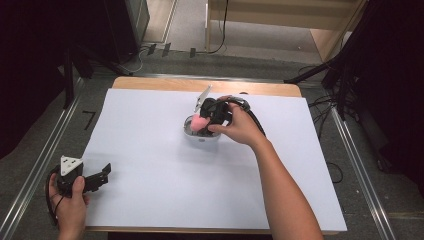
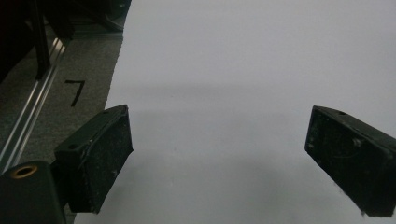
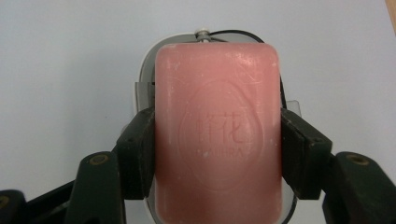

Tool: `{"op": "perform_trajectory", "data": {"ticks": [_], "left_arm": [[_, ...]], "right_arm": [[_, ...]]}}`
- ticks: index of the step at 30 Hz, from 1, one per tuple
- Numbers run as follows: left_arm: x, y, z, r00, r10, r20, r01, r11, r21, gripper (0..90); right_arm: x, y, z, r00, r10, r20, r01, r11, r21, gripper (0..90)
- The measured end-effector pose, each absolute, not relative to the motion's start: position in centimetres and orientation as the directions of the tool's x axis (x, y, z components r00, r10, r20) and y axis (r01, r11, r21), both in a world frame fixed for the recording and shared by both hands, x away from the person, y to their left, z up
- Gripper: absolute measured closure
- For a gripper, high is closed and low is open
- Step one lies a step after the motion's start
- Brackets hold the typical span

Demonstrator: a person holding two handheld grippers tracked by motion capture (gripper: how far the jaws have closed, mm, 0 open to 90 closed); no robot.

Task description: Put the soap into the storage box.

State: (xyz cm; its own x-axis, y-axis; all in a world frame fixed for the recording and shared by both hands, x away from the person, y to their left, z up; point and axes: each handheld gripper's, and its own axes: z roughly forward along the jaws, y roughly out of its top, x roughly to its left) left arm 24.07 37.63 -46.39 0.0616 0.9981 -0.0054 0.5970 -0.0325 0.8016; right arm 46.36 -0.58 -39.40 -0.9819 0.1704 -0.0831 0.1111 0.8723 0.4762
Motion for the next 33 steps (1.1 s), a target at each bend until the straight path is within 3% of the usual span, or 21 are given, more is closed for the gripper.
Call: {"op": "perform_trajectory", "data": {"ticks": [12, 15, 33], "left_arm": [[24.1, 37.7, -46.4, 0.062, 0.998, -0.011, 0.599, -0.029, 0.8, 8.0], [24.1, 37.7, -46.4, 0.062, 0.998, -0.013, 0.598, -0.027, 0.801, 8.0], [24.1, 37.6, -46.4, 0.063, 0.998, -0.006, 0.599, -0.033, 0.8, 8.0]], "right_arm": [[46.8, -0.8, -39.7, -0.983, 0.167, -0.074, 0.107, 0.854, 0.509, 37.6], [46.6, -1.0, -39.1, -0.977, 0.205, -0.066, 0.14, 0.837, 0.529, 31.8], [45.0, -6.3, -39.2, -0.923, 0.381, 0.058, 0.334, 0.716, 0.613, 17.1]]}}
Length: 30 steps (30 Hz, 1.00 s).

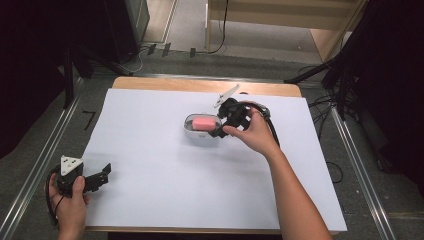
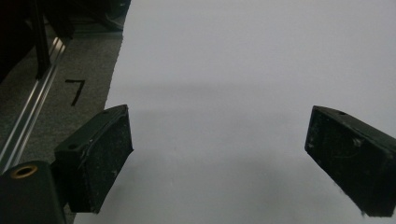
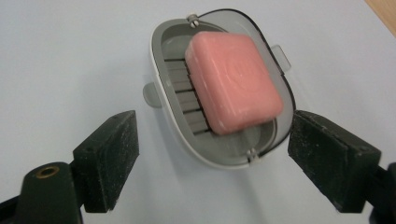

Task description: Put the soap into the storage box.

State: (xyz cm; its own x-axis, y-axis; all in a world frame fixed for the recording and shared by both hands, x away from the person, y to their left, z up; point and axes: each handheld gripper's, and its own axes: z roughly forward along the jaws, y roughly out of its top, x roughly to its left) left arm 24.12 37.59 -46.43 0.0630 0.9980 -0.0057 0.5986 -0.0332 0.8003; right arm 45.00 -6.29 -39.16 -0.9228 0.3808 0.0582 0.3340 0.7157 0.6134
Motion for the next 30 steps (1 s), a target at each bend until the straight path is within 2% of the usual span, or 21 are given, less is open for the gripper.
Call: {"op": "perform_trajectory", "data": {"ticks": [4, 5, 9, 18, 30], "left_arm": [[24.1, 37.6, -46.4, 0.061, 0.998, -0.001, 0.599, -0.036, 0.8, 8.0], [24.1, 37.5, -46.4, 0.06, 0.998, -0.001, 0.599, -0.036, 0.8, 8.0], [24.1, 37.5, -46.4, 0.061, 0.998, 0.002, 0.599, -0.038, 0.8, 8.0], [24.2, 37.5, -46.4, 0.06, 0.998, 0.004, 0.601, -0.04, 0.799, 8.0], [24.1, 37.4, -46.4, 0.06, 0.998, 0.009, 0.601, -0.044, 0.798, 8.0]], "right_arm": [[44.5, -7.3, -39.2, -0.905, 0.419, 0.069, 0.365, 0.686, 0.629, 13.7], [44.3, -7.7, -39.2, -0.9, 0.435, 0.043, 0.36, 0.681, 0.638, 13.2], [43.8, -9.6, -39.7, -0.856, 0.514, 0.055, 0.425, 0.639, 0.641, 13.2], [42.1, -13.4, -40.2, -0.816, 0.568, 0.111, 0.478, 0.554, 0.681, 13.5], [38.9, -17.5, -43.0, -0.744, 0.663, 0.085, 0.515, 0.488, 0.705, 13.4]]}}
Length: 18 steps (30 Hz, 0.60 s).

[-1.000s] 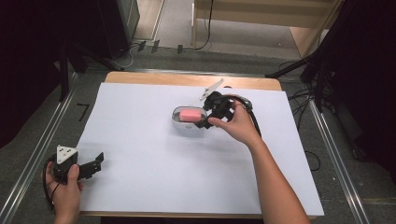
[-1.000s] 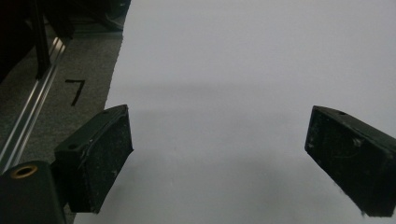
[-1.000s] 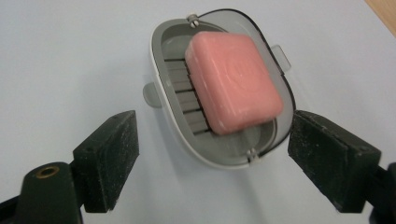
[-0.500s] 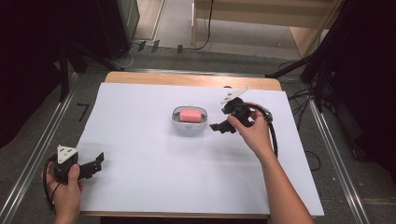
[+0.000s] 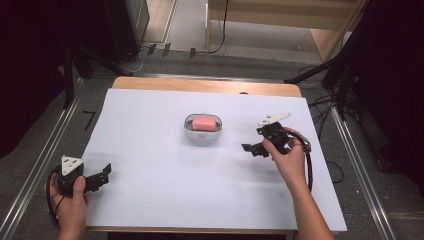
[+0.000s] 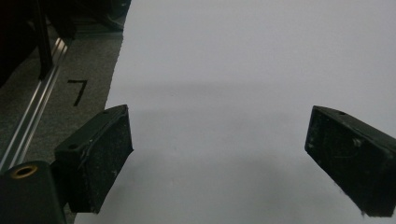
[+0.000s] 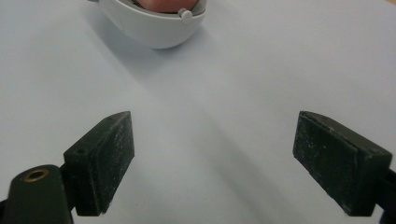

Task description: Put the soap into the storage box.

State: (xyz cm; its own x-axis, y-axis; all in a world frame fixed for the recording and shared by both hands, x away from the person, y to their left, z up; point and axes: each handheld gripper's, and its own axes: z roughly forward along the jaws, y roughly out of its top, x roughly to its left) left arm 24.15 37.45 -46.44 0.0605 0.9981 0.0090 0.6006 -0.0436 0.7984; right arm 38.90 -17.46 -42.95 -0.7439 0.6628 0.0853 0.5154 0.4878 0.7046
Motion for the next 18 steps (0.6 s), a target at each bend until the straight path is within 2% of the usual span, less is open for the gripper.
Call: {"op": "perform_trajectory", "data": {"ticks": [18], "left_arm": [[24.1, 37.4, -46.4, 0.061, 0.998, 0.01, 0.597, -0.045, 0.801, 8.0]], "right_arm": [[34.5, -23.0, -44.7, -0.667, 0.738, 0.102, 0.548, 0.393, 0.739, 13.6]]}}
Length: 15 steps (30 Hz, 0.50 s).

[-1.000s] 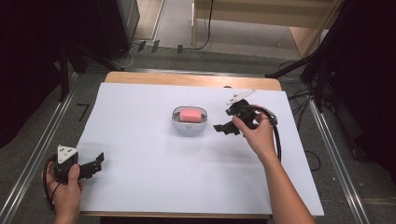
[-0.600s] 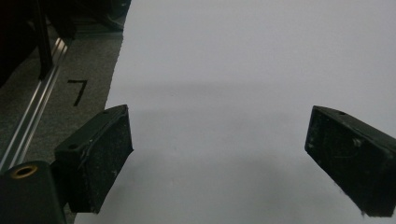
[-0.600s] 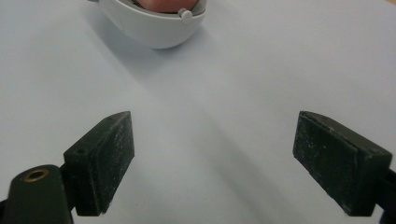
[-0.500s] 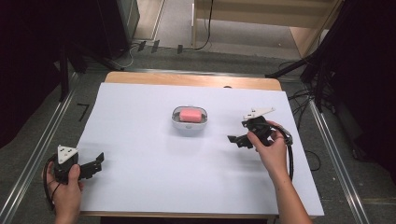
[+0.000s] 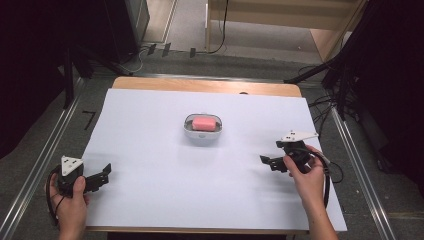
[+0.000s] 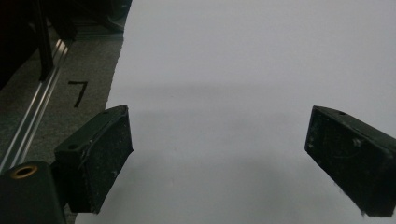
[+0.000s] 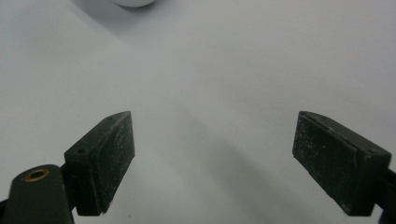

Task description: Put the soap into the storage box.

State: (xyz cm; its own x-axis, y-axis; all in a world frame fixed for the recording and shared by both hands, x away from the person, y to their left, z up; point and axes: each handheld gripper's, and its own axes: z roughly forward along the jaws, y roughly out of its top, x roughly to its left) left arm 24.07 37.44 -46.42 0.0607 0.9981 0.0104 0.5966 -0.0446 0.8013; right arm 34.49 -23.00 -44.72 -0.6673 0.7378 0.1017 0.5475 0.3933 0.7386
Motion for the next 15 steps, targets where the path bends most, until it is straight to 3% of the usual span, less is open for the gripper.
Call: {"op": "perform_trajectory", "data": {"ticks": [15], "left_arm": [[24.0, 37.4, -46.4, 0.061, 0.998, 0.013, 0.593, -0.047, 0.804, 8.0]], "right_arm": [[31.8, -26.4, -46.4, -0.619, 0.777, 0.116, 0.572, 0.345, 0.744, 13.5]]}}
